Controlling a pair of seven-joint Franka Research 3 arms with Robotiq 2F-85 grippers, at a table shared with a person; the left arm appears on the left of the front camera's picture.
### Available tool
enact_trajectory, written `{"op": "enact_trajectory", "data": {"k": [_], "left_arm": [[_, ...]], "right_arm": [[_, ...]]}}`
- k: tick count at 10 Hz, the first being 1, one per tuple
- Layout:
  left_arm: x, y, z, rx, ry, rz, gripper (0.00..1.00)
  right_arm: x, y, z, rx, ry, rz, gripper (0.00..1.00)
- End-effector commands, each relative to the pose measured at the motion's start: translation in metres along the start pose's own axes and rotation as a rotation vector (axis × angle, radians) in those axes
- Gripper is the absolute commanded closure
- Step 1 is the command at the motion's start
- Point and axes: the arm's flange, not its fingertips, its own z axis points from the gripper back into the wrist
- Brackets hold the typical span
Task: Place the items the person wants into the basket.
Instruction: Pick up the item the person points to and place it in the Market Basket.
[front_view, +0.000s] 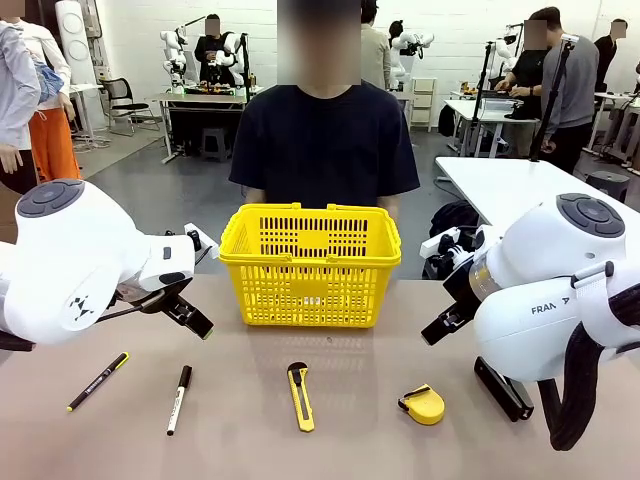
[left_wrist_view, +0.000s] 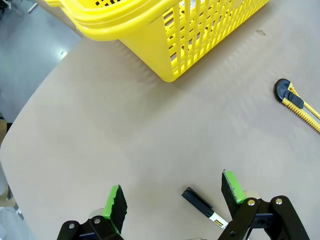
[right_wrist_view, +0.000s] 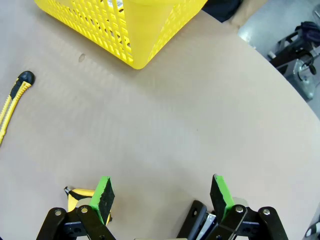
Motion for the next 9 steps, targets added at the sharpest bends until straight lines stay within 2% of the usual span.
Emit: {"op": "enact_trajectory", "data": {"k": [1, 3, 4, 5, 6, 7, 9], "left_arm": [[0.000, 0.000, 0.000, 0.000, 0.000, 0.000, 0.00], [0.000, 0.000, 0.000, 0.000, 0.000, 0.000, 0.00], [0.014, 0.001, 0.038, 0.046, -0.002, -0.008, 0.00], [0.032, 0.007, 0.073, 0.027, 0.030, -0.003, 0.00], [0.053, 0.023, 0.102, 0.050, 0.036, 0.043, 0.00], [0.082, 0.039, 0.138, 0.070, 0.059, 0.036, 0.00], [0.115, 0.040, 0.192, 0.137, 0.079, 0.005, 0.00]], "right_arm": [[0.000, 0.000, 0.000, 0.000, 0.000, -0.001, 0.00], [0.000, 0.000, 0.000, 0.000, 0.000, 0.000, 0.00], [0.005, -0.002, 0.047, 0.025, -0.040, -0.025, 0.00], [0.015, -0.009, 0.094, 0.032, 0.012, -0.005, 0.00], [0.031, -0.022, 0.136, -0.028, 0.062, -0.037, 0.00], [0.054, -0.030, 0.182, -0.071, 0.074, -0.070, 0.00], [0.078, -0.025, 0.253, -0.139, 0.080, -0.073, 0.00]]}}
